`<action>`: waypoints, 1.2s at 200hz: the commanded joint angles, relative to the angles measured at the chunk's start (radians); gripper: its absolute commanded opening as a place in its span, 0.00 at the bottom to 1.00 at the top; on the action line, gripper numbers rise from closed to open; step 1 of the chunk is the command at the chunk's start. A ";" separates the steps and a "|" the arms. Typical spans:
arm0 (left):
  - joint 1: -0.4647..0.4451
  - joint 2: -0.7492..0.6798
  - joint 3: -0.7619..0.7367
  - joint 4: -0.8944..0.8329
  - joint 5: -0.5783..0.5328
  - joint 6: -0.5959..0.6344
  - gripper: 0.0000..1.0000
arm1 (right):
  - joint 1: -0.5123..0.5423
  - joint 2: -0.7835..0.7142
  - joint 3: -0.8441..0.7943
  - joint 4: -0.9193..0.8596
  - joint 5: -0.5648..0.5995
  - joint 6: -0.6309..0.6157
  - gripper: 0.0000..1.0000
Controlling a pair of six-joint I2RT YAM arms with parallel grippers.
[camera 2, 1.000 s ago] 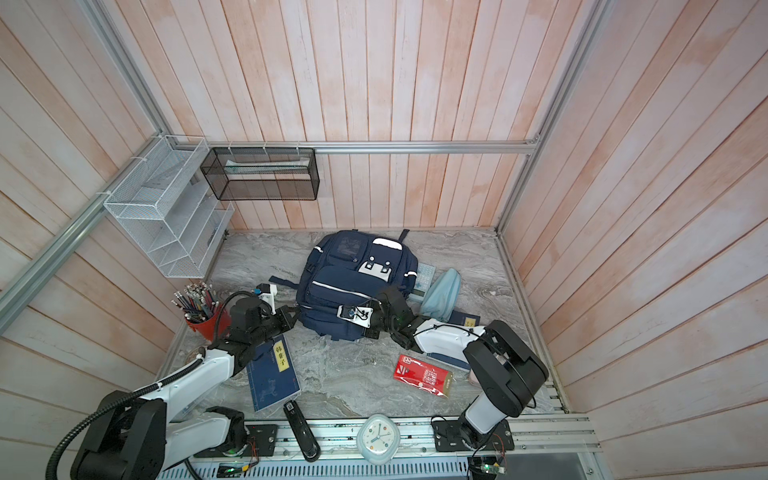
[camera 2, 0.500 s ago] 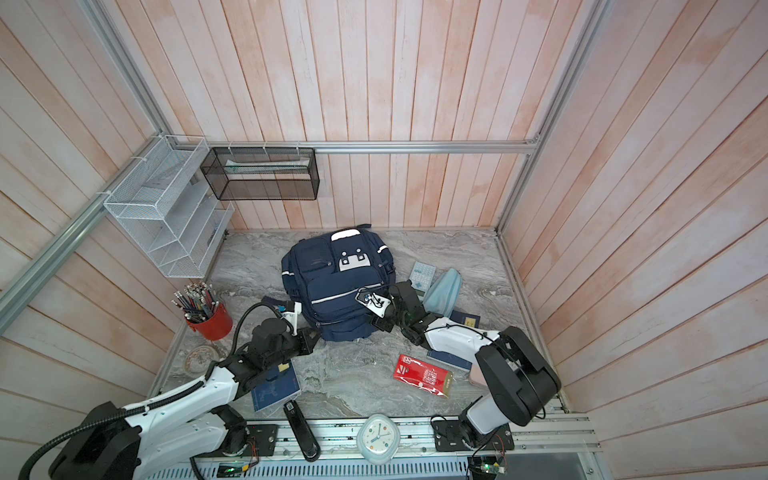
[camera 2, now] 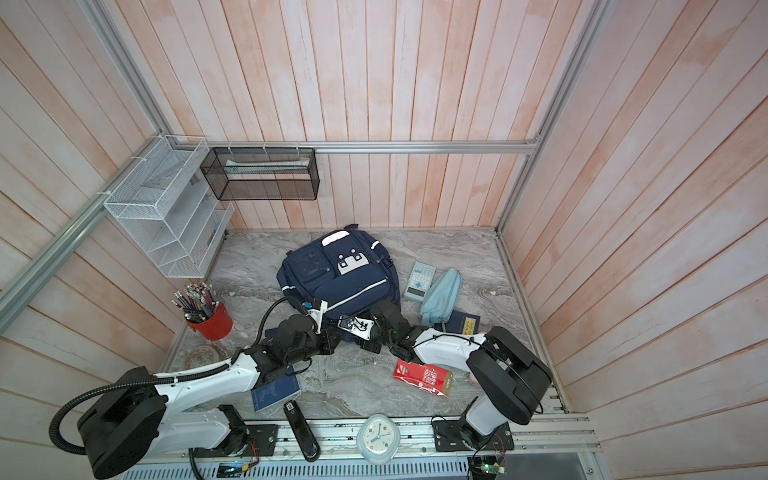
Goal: Pack the student bag
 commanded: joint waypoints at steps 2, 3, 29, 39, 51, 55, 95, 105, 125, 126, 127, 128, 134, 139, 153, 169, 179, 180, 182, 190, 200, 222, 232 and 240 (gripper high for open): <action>0.008 -0.003 0.009 0.060 -0.021 -0.008 0.00 | -0.001 0.015 0.028 -0.016 0.048 -0.026 0.13; 0.009 -0.003 0.008 0.061 -0.021 -0.007 0.00 | -0.001 0.015 0.028 -0.017 0.049 -0.027 0.11; 0.108 -0.005 -0.017 0.032 -0.005 0.016 0.00 | -0.002 -0.011 -0.012 -0.051 0.059 -0.056 0.00; 0.169 -0.011 -0.024 0.010 -0.004 0.037 0.00 | -0.002 -0.033 -0.043 -0.026 0.062 -0.058 0.00; 0.241 -0.016 -0.029 -0.010 0.003 0.068 0.00 | -0.003 -0.057 -0.071 0.006 0.057 -0.056 0.00; 0.273 -0.017 -0.025 -0.018 0.005 0.081 0.00 | -0.003 -0.063 -0.078 0.015 0.055 -0.056 0.00; 0.518 0.053 -0.011 0.026 0.040 0.154 0.00 | -0.019 -0.093 -0.094 0.011 0.046 -0.062 0.00; 0.566 0.074 0.009 0.021 0.031 0.171 0.00 | -0.031 -0.102 -0.106 0.019 0.030 -0.064 0.00; 0.626 0.089 0.048 0.027 -0.007 0.192 0.00 | -0.062 -0.130 -0.134 0.040 -0.004 -0.076 0.00; 0.628 0.089 0.048 0.029 -0.008 0.193 0.00 | -0.064 -0.131 -0.134 0.041 -0.007 -0.077 0.00; 0.630 0.089 0.049 0.029 -0.008 0.193 0.00 | -0.067 -0.133 -0.134 0.041 -0.009 -0.078 0.00; 0.631 0.090 0.051 0.030 -0.008 0.193 0.00 | -0.068 -0.135 -0.137 0.042 -0.011 -0.078 0.00; 0.638 0.093 0.064 0.028 -0.004 0.197 0.00 | -0.082 -0.144 -0.143 0.049 -0.019 -0.073 0.00; 0.639 0.094 0.076 0.020 -0.002 0.202 0.00 | -0.090 -0.150 -0.147 0.050 -0.026 -0.070 0.00; 0.639 0.090 0.092 0.000 -0.005 0.211 0.00 | -0.094 -0.157 -0.146 0.043 -0.027 -0.073 0.00; 0.638 0.069 0.074 0.003 0.009 0.205 0.00 | -0.097 -0.155 -0.146 0.037 0.003 -0.088 0.00; 0.638 0.057 0.056 0.011 0.037 0.198 0.00 | -0.097 -0.145 -0.139 0.024 0.021 -0.096 0.00; 0.638 0.056 0.056 0.010 0.038 0.198 0.00 | -0.097 -0.144 -0.137 0.023 0.021 -0.096 0.00; 0.637 0.052 0.054 0.008 0.041 0.198 0.00 | -0.096 -0.141 -0.134 0.020 0.021 -0.097 0.00; 0.628 0.040 0.049 0.000 0.048 0.198 0.00 | -0.096 -0.129 -0.120 0.007 0.003 -0.098 0.00; 0.613 0.018 0.043 -0.013 0.054 0.200 0.00 | -0.093 -0.109 -0.091 -0.020 -0.034 -0.086 0.02; 0.595 -0.023 0.028 -0.030 0.085 0.189 0.17 | -0.066 -0.074 -0.029 -0.076 -0.044 -0.044 0.18; 0.595 -0.033 0.030 -0.038 0.106 0.183 0.26 | -0.054 -0.067 -0.019 -0.082 -0.042 -0.036 0.25; 0.593 -0.045 0.033 -0.052 0.109 0.184 0.34 | -0.044 -0.068 -0.014 -0.076 -0.026 -0.015 0.31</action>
